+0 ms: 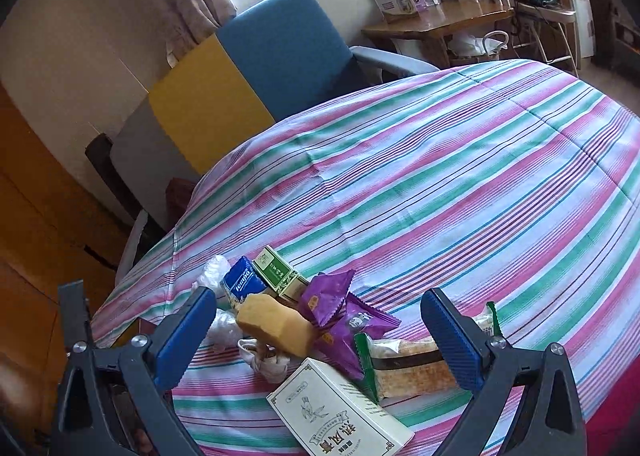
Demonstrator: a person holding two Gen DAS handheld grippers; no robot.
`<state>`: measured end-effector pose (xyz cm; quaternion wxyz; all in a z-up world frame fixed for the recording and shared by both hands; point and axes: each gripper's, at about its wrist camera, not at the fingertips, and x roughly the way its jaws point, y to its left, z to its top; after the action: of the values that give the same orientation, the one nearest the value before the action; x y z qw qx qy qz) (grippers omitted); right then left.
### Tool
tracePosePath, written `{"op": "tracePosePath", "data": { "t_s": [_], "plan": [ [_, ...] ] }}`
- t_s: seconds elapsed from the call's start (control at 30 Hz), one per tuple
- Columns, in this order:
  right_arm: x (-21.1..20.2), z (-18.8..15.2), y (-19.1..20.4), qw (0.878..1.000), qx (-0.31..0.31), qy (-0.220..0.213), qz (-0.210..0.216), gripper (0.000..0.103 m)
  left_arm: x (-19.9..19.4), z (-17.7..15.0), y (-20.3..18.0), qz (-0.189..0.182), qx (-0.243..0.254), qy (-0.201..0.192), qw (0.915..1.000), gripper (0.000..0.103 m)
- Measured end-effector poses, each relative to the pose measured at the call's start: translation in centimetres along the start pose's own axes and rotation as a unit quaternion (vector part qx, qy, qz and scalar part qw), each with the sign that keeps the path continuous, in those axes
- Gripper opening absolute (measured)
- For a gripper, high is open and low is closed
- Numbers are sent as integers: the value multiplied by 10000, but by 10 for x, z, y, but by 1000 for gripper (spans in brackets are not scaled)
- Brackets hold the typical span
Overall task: Organize objects
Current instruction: 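Grasp the white plastic-wrapped bundle with the left tool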
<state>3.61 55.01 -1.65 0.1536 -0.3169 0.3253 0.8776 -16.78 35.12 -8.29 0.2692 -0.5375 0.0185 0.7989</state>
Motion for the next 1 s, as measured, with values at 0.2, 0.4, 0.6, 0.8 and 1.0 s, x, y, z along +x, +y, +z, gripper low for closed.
{"op": "tracePosePath", "data": {
  "t_s": [0.2, 0.4, 0.6, 0.8, 1.0],
  "plan": [
    [3, 1, -1, 10000, -30, 44, -38, 103, 14, -1, -3, -213, 155, -18, 9997, 40],
    [6, 0, 3, 9997, -186, 141, -60, 103, -21, -20, -6, -197, 494, -222, 9983, 39],
    [13, -3, 2, 9990, -179, 409, 23, 103, -64, -43, -4, -319, 612, -410, 9968, 39],
    [18, -12, 7, 9963, -197, 779, 320, 101, -101, -66, 2, -281, 799, -593, 9946, 39],
    [30, -27, 16, 9900, -531, 1309, -3, 96, -137, -87, 31, -208, 754, -755, 9941, 39]
  ]
}}
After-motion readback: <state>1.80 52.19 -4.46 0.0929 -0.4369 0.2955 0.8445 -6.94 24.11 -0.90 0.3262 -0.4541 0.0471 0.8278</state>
